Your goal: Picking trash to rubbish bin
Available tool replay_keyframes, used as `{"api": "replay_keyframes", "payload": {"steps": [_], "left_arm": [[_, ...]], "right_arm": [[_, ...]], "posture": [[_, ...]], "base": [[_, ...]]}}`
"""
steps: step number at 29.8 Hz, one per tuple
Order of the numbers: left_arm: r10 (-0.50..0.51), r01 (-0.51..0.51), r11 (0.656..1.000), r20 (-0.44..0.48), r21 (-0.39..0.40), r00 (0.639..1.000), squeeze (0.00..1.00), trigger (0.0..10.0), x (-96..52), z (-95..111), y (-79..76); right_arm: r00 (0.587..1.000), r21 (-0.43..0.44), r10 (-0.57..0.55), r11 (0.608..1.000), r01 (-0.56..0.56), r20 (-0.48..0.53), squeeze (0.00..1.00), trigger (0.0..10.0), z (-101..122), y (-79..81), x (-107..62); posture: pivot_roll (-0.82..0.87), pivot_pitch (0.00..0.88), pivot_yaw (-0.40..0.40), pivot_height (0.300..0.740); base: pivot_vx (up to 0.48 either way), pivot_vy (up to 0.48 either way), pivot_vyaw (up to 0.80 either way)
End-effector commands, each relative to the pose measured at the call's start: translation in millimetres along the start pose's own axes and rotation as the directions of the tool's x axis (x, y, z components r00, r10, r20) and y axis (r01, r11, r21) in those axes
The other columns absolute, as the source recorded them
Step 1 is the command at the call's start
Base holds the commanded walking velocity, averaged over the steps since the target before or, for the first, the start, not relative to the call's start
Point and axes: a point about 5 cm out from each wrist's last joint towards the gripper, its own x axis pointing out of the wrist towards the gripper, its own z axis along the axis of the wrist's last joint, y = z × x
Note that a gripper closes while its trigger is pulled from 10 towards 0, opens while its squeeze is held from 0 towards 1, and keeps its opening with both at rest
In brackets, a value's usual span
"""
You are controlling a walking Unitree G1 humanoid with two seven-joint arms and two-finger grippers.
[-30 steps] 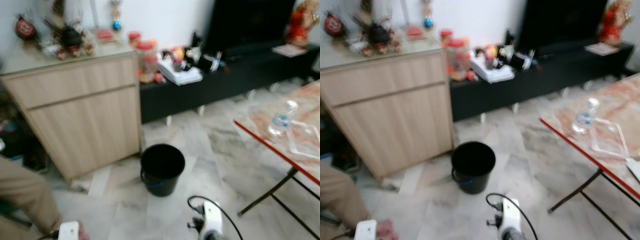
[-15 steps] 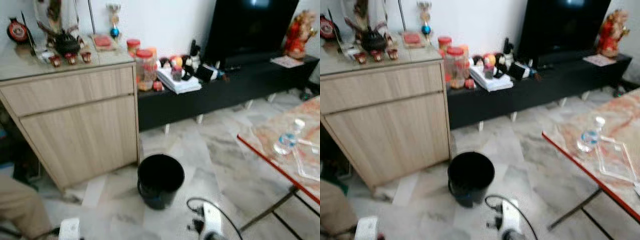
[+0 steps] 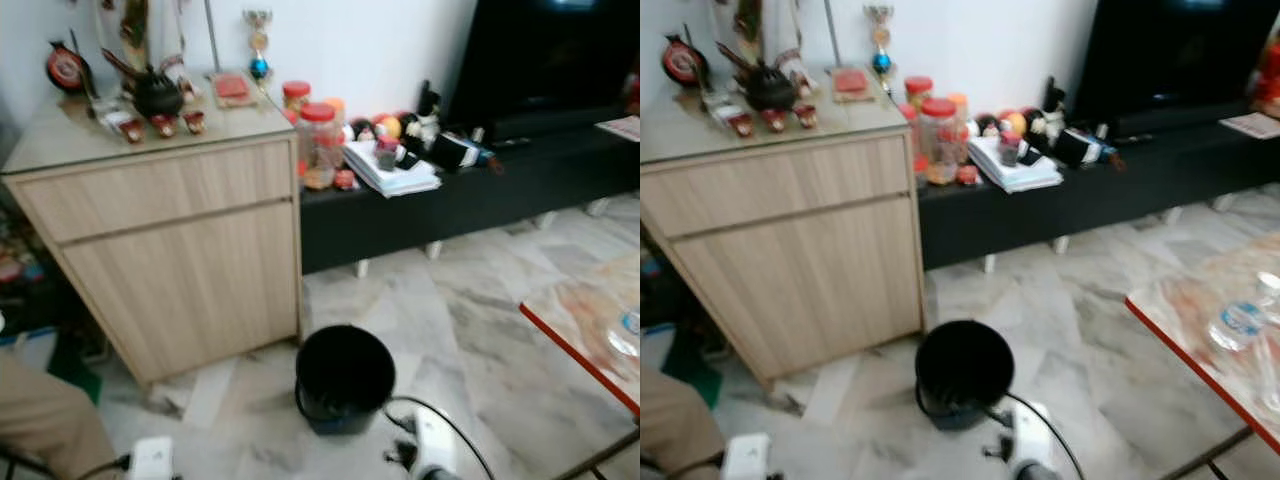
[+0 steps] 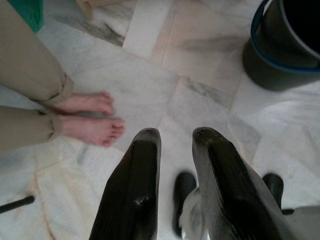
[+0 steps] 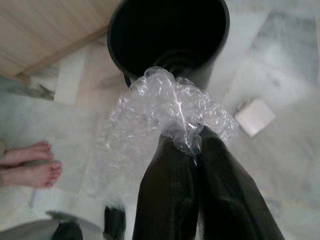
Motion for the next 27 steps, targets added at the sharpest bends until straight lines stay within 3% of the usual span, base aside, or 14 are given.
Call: {"api": "replay_keyframes", "payload": {"steps": [1, 9, 13, 15, 22, 27], "left_arm": [[0.027, -0.027, 0.999, -0.016, 0.024, 0.999, 0.0, 10.0, -1.6, -3, 11.3], [0.029, -0.029, 0.999, -0.018, 0.018, 0.999, 0.0, 10.0, -1.4, -3, 10.7], [0.03, -0.03, 0.999, -0.016, 0.016, 0.999, 0.0, 10.0, -1.3, -2, 10.6], [0.035, -0.035, 0.999, -0.005, 0.008, 0.999, 0.0, 10.0, -0.9, 0, 11.0], [0.041, -0.041, 0.999, 0.003, 0.001, 0.999, 0.0, 10.0, -0.3, 3, 11.7], [0.04, -0.04, 0.999, 0.005, -0.001, 0.999, 0.0, 10.0, -0.1, 3, 11.4]], "right_arm": [[0.999, -0.008, 0.042, 0.999, -0.042, 0.033, 0.0, 10.0, 10, 14.3, 4.1], [0.967, -0.075, 0.207, 0.977, -0.198, 0.149, 0.0, 10.0, 49, 41.8, 10.0], [0.958, -0.088, 0.232, 0.971, -0.22, 0.167, 0.0, 10.0, 56, 46.2, 10.5], [0.937, -0.118, 0.286, 0.957, -0.267, 0.201, 0.0, 10.0, 69, 56.2, 10.8], [0.901, -0.146, 0.356, 0.933, -0.329, 0.246, 0.0, 10.0, 86, 71.7, 10.4], [0.896, -0.153, 0.368, 0.928, -0.339, 0.246, 0.0, 10.0, 87, 73.5, 10.3]], "posture": [[0.08, 0.0, -0.033, 0.74], [0.07, 0.0, -0.029, 0.74], [0.07, 0.0, -0.033, 0.74], [0.07, 0.0, -0.037, 0.74], [0.08, 0.0, -0.037, 0.74], [0.08, 0.0, -0.037, 0.74]], "base": [[0.349, 0.0, 0.0], [0.344, 0.0, 0.0], [0.343, 0.0, 0.0], [0.343, 0.0, 0.0], [0.342, 0.0, 0.0], [0.341, 0.0, 0.0]]}}
